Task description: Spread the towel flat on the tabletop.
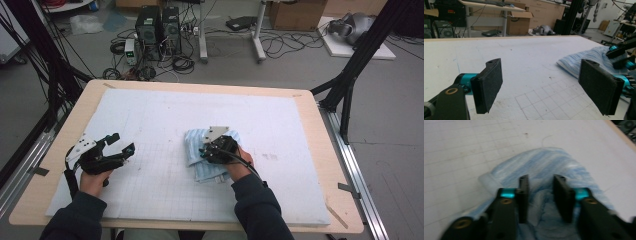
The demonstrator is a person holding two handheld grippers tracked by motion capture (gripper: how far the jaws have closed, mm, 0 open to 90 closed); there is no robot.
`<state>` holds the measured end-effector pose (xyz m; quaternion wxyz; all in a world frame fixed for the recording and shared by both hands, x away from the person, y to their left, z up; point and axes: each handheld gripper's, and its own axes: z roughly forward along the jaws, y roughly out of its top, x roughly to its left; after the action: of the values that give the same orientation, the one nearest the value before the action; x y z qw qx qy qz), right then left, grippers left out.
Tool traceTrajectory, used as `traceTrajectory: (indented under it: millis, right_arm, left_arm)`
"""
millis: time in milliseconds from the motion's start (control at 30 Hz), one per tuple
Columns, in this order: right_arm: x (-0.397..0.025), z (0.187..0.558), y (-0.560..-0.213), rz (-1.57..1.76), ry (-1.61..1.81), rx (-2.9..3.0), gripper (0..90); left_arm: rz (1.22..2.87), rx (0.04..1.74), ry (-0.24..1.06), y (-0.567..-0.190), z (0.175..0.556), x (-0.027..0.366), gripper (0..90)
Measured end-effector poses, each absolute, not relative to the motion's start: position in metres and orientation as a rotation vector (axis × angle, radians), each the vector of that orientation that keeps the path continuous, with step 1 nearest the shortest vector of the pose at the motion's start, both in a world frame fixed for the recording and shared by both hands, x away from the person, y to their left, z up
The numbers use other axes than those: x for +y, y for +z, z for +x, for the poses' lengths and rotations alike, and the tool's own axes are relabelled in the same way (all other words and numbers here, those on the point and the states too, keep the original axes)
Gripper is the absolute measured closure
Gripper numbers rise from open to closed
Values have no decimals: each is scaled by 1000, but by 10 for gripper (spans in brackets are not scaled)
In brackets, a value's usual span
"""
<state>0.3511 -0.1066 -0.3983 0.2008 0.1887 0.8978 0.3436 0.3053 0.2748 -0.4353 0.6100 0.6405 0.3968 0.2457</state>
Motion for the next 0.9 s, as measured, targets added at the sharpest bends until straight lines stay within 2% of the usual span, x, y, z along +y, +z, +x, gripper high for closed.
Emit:
traceTrajectory:
  millis: [33,67,100,333,600,733,767,900]
  right_arm:
    - [-110,353,-395,541,977,2463,817]
    - [-110,353,-395,541,977,2463,817]
    - [-116,356,-391,580,1033,2420,856]
    - [-135,367,-379,729,1155,2294,870]
    - [-151,407,-364,908,1122,2166,870]
    - [-159,423,-367,1024,990,2069,870]
    - [-170,431,-373,1139,884,1996,870]
    - [-194,438,-380,1321,805,1909,869]
  left_arm:
    - [1476,913,567,-435,305,274,198]
    - [1477,913,566,-435,305,274,198]
    - [1481,915,563,-436,306,273,200]
    - [1483,914,564,-437,307,272,202]
    - [1480,918,557,-437,307,272,203]
    - [1477,918,555,-437,307,273,203]
    - [1481,917,555,-437,306,273,204]
    - [1484,920,554,-437,307,273,206]
